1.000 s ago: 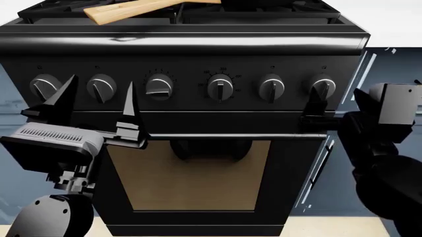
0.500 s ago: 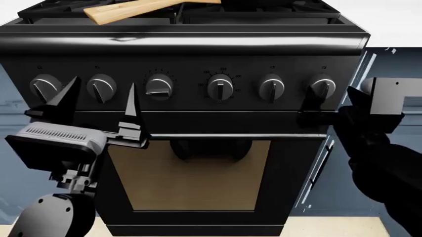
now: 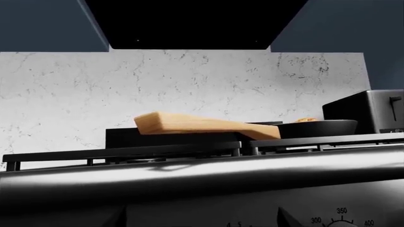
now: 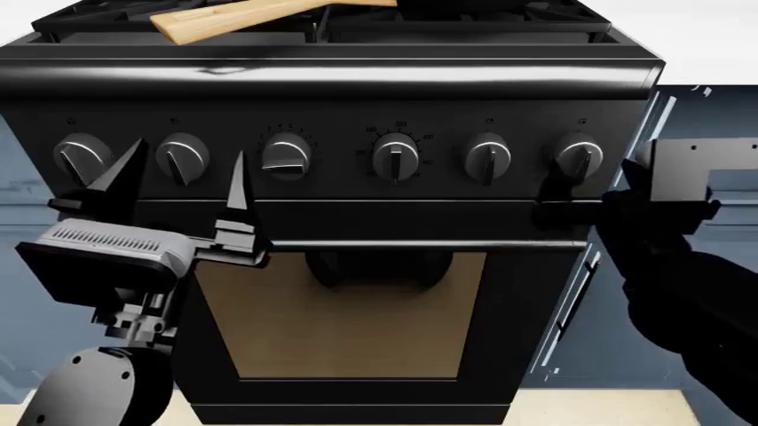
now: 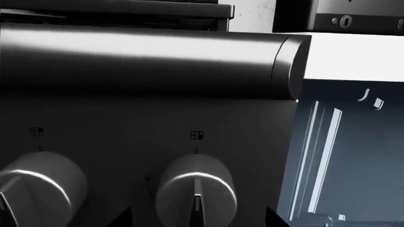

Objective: Pick the croissant and place it on the pan. Then turn on the stove to warm the croissant.

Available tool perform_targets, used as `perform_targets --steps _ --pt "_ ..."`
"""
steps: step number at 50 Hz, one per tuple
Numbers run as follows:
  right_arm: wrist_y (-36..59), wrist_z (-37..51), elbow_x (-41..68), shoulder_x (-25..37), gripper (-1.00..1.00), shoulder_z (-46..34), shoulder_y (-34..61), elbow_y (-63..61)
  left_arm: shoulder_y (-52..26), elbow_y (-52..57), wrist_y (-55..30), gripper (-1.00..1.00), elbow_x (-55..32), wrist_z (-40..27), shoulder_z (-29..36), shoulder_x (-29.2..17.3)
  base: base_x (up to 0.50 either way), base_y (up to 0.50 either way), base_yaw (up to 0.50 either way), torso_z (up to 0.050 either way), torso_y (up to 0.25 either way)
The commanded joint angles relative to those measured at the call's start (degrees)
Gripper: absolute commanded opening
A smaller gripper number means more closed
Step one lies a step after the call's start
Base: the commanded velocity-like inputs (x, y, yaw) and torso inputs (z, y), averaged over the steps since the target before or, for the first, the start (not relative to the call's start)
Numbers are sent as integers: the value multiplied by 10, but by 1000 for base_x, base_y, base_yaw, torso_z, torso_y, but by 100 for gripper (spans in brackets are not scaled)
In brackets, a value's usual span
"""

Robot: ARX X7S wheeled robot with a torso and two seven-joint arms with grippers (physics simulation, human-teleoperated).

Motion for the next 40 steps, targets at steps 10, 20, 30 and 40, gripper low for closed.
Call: perform_targets --steps 10,20,30,40 --pt "17 -7 -10 -10 100 -10 7 19 0 -2 2 100 -1 -2 3 -2 0 0 0 0 0" --pt "16 -15 -13 -20 100 -10 10 36 0 -4 3 100 -2 -3 4 -3 0 0 0 0 0" --pt "16 -30 -19 -34 100 -12 15 62 -2 -9 5 100 0 -3 6 -3 0 0 0 0 0" --pt "15 -31 -19 -37 100 -11 16 66 -2 -12 7 100 -1 -3 8 -3 0 0 0 0 0"
